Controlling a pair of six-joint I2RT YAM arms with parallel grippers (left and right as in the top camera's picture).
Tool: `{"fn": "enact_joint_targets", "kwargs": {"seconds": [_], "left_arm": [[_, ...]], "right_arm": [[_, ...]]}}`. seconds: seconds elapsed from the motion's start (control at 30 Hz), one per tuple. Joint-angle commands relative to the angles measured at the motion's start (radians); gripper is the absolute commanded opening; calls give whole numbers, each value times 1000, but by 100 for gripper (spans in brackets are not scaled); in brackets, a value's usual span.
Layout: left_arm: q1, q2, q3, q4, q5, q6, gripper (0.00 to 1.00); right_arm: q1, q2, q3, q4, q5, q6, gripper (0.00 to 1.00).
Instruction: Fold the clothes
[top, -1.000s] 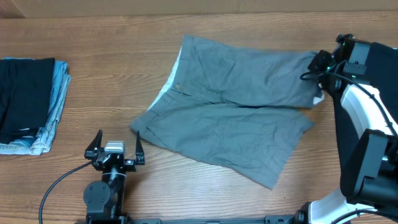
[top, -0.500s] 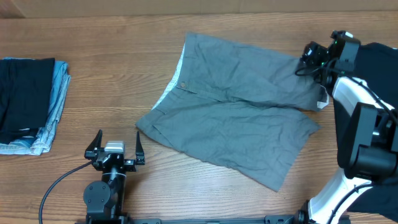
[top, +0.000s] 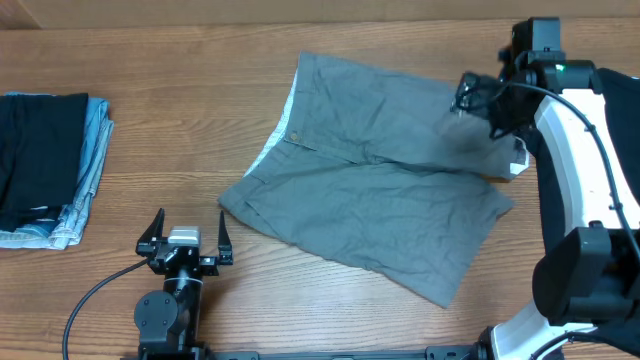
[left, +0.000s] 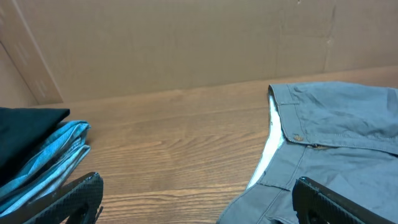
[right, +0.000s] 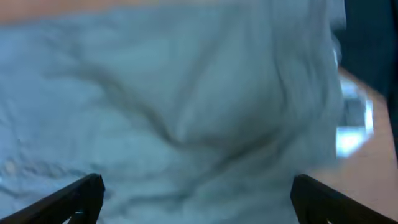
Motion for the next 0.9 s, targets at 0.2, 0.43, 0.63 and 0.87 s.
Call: {"fn": "enact_joint_targets", "kwargs": {"seconds": [0.2,0.43,0.63,0.87], "left_arm": [[-6,-9,-3,-1,-3,-18,100],[-6,-9,-3,-1,-3,-18,100],[-6,-9,-3,-1,-3,-18,100],[-6,-9,-3,-1,-3,-18,100]], "right_arm": [[3,-7,-194,-158,-137,64,100],[-23,-14,-335,-9,-130,93,100],[-187,-18,-80,96,-137,-7,4],[-371,106,-83,353,-193,-237,4]]}}
